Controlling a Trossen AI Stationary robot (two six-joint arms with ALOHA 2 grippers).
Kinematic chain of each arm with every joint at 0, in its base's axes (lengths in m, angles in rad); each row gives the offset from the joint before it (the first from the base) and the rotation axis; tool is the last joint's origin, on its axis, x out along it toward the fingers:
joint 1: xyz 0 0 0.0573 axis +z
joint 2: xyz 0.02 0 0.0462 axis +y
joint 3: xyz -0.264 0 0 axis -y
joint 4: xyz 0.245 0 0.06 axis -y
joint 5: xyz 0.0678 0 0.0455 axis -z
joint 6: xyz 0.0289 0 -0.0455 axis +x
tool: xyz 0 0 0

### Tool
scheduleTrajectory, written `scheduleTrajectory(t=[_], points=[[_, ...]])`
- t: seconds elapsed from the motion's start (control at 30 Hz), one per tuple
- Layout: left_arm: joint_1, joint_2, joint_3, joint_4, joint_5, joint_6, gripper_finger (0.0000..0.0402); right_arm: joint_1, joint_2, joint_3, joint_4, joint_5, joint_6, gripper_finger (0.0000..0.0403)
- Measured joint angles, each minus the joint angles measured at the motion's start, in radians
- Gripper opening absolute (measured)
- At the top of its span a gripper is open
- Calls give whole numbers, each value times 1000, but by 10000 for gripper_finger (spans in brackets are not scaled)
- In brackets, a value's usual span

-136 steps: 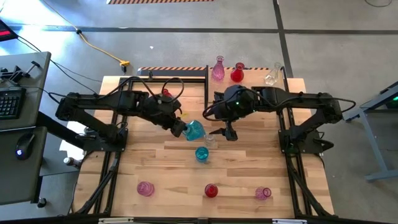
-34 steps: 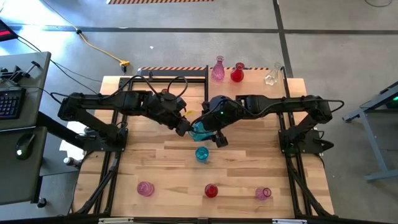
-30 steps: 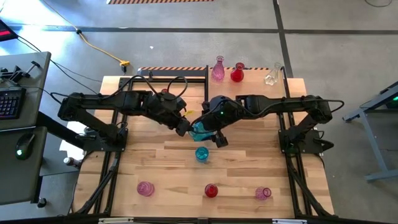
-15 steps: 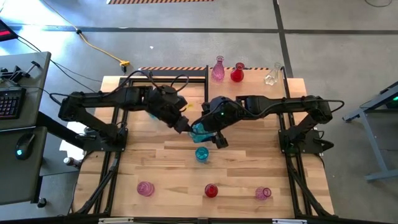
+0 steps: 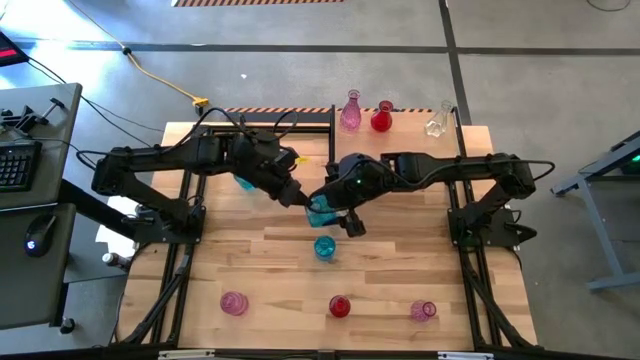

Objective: Sort vases onto shelf
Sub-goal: Put the bottom left blue vase on the shelf

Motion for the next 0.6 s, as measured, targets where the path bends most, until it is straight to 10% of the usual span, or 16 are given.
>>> scheduleTrajectory(t=[0.6], points=[[14, 4, 2, 2, 6, 10, 58, 7, 2, -2, 19, 7, 85, 283]])
